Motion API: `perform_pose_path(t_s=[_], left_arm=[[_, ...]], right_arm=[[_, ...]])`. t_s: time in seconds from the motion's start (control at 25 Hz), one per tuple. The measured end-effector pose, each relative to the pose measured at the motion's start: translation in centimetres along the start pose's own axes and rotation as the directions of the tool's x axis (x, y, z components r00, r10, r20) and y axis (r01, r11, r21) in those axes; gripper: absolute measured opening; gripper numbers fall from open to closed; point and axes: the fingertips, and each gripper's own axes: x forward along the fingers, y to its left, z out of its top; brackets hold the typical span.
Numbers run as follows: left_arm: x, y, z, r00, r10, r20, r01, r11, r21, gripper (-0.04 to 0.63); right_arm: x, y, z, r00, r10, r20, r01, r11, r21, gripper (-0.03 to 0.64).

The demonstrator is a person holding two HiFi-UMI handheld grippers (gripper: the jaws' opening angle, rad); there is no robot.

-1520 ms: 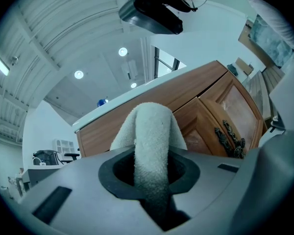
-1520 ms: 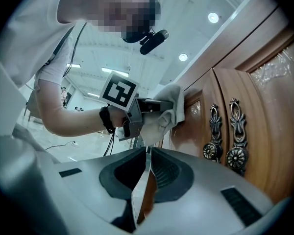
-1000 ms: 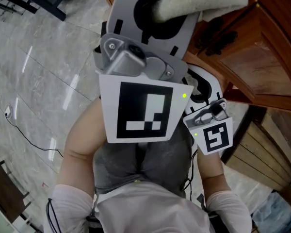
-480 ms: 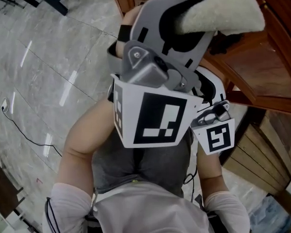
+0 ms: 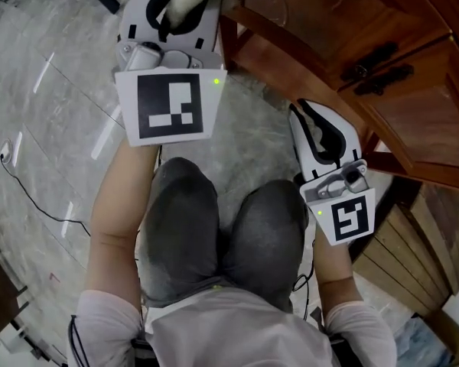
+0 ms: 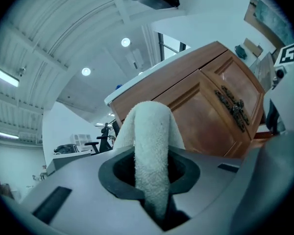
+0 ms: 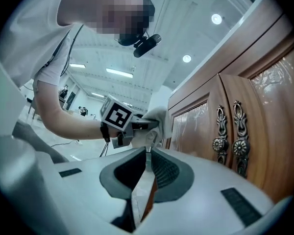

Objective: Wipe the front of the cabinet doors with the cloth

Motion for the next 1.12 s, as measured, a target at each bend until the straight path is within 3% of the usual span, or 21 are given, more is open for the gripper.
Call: perform_pose_path(t_s=[0.16,0.32,0.88,1.12], left_arm=[[1.6,1.4,-1.9,0.999,0.034,-0.013,-0.033,0.999,0.021,0.092],[3.4,1.1,-3.0,1.0,0.019,-0.022,-0.019,1.0,-0.011,0.092],[4.2,-2.9,-1.6,0.999,-0.049,0.018,0.049,0.999,-0.018,0.092],[4.0,-4.9,0.1,0.994,-0.096,0.046,0.096,0.995,0.011,0.092]], right_arm=[[0.6,1.1,0.0,1.0,0.01,-0.012,-0.01,1.0,-0.001,0.058],[0.5,1.5,-0.5,0.999,0.008,-0.035,-0.008,1.0,-0.004,0.058],[0.5,0.6,-1.5,0.999,-0.015,-0.04,0.015,1.0,-0.002,0.058],[0.2,-0.1,-2.0,0.999,-0.021,-0.037,0.021,1.0,0.006,0.058]])
